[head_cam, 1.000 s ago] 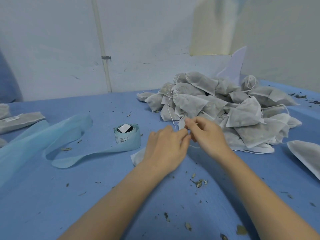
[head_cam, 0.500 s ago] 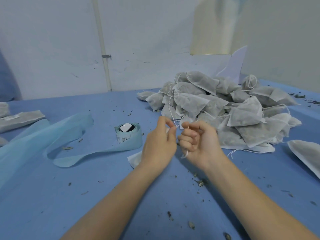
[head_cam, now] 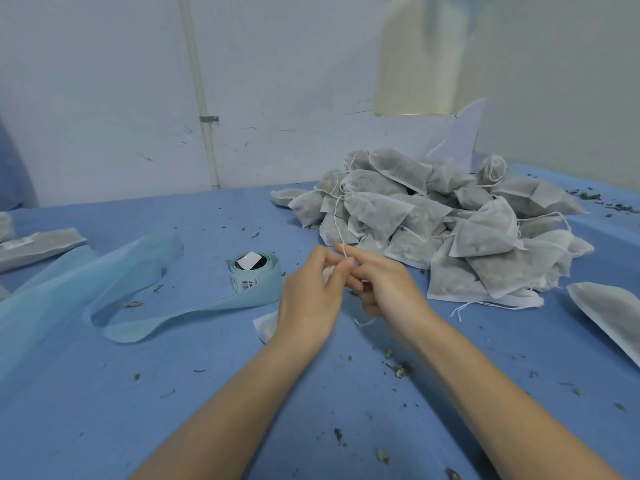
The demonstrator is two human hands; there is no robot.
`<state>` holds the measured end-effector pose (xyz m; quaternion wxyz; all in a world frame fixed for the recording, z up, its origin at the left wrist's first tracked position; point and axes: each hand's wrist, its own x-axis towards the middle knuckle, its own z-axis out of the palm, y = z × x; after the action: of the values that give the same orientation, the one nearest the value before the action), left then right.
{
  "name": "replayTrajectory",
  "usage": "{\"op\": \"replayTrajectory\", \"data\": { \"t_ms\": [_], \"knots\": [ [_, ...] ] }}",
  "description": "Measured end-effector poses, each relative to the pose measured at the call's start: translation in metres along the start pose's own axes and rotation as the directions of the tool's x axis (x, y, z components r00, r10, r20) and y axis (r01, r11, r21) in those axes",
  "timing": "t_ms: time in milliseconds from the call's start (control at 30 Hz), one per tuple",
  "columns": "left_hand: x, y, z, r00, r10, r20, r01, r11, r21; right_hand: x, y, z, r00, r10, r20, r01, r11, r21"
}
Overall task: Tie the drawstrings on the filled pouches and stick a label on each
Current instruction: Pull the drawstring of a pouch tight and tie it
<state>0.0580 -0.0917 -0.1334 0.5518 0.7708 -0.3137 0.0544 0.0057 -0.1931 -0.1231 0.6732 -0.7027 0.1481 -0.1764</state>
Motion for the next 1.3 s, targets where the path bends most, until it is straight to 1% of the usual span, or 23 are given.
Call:
{"op": "replayTrajectory", "data": {
  "t_ms": [100, 233, 333, 400, 467, 533, 667, 733, 800, 833, 867, 900, 933, 967, 1000, 1067, 1167, 1233, 1300],
  "knots": [
    [0.002, -0.002, -0.002, 0.998, -0.049, -0.032, 0.048, 0.998, -0.035, 0.0, 0.004, 0.002, 0.999, -0.045, 0.026, 0.048, 0.986, -0.158],
    [0.004, -0.003, -0.001, 0.988, -0.124, -0.09, 0.123, 0.992, -0.013, 0.001, 0.006, 0.002, 0.996, -0.073, 0.042, 0.082, 0.961, -0.263],
    [0.005, -0.003, 0.001, 0.983, -0.142, -0.114, 0.145, 0.989, 0.025, 0.0, 0.007, 0.004, 0.987, -0.156, 0.022, 0.153, 0.915, -0.372],
    [0.004, -0.002, 0.002, 0.983, -0.137, -0.125, 0.14, 0.99, 0.014, 0.0, 0.009, 0.004, 0.977, -0.211, 0.005, 0.194, 0.888, -0.417],
    [0.004, -0.002, 0.002, 0.977, -0.152, -0.148, 0.141, 0.987, -0.081, 0.002, 0.01, 0.0, 0.976, -0.215, -0.027, 0.188, 0.903, -0.387],
    [0.005, -0.005, 0.001, 0.974, -0.181, -0.139, 0.148, 0.965, -0.216, 0.005, 0.009, -0.008, 0.982, -0.182, -0.046, 0.156, 0.928, -0.339],
    [0.004, -0.009, 0.0, 0.979, -0.2, -0.028, 0.17, 0.891, -0.422, 0.006, 0.009, -0.018, 0.99, -0.144, -0.004, 0.136, 0.941, -0.31],
    [0.003, -0.009, 0.0, 0.983, -0.181, 0.017, 0.167, 0.864, -0.475, 0.005, 0.008, -0.019, 0.989, -0.148, -0.009, 0.139, 0.946, -0.293],
    [0.001, -0.005, -0.001, 0.986, -0.146, 0.083, 0.168, 0.848, -0.503, 0.005, 0.006, -0.021, 0.99, -0.135, -0.041, 0.122, 0.965, -0.232],
    [0.0, -0.003, -0.002, 0.987, -0.127, 0.099, 0.159, 0.861, -0.483, 0.005, 0.005, -0.021, 0.992, -0.116, -0.052, 0.105, 0.978, -0.183],
    [-0.001, -0.003, -0.002, 0.99, -0.103, 0.092, 0.132, 0.905, -0.404, 0.005, 0.005, -0.022, 0.994, -0.096, -0.058, 0.088, 0.988, -0.131],
    [-0.001, -0.003, -0.001, 0.995, -0.072, 0.066, 0.087, 0.961, -0.262, 0.006, 0.005, -0.022, 0.995, -0.074, -0.061, 0.068, 0.994, -0.086],
    [-0.001, -0.002, 0.001, 0.999, -0.041, 0.033, 0.044, 0.994, -0.105, 0.007, 0.006, -0.023, 0.997, -0.055, -0.056, 0.053, 0.998, -0.046],
    [-0.002, -0.001, 0.001, 1.0, -0.008, -0.005, 0.008, 1.0, 0.015, 0.007, 0.005, -0.024, 0.998, -0.043, -0.043, 0.043, 0.999, -0.01],
    [-0.002, 0.0, 0.002, 0.999, 0.009, -0.036, -0.007, 0.998, 0.064, 0.007, 0.004, -0.024, 0.999, -0.038, -0.028, 0.039, 0.999, 0.019],
    [-0.002, 0.001, 0.002, 0.997, 0.012, -0.071, -0.007, 0.998, 0.062, 0.007, 0.002, -0.025, 0.999, -0.04, 0.003, 0.04, 0.999, 0.023],
    [-0.002, -0.001, 0.002, 0.997, -0.011, -0.071, 0.016, 0.998, 0.059, 0.004, 0.0, -0.024, 0.996, -0.084, 0.032, 0.087, 0.992, -0.09],
    [-0.001, -0.001, 0.002, 0.997, -0.013, -0.08, 0.019, 0.997, 0.069, 0.003, -0.001, -0.025, 0.998, -0.049, 0.031, 0.051, 0.995, -0.085],
    [-0.001, -0.002, 0.003, 0.997, 0.014, -0.073, -0.006, 0.994, 0.109, 0.004, -0.002, -0.024, 0.999, 0.035, 0.006, -0.035, 0.999, -0.003]
  ]
}}
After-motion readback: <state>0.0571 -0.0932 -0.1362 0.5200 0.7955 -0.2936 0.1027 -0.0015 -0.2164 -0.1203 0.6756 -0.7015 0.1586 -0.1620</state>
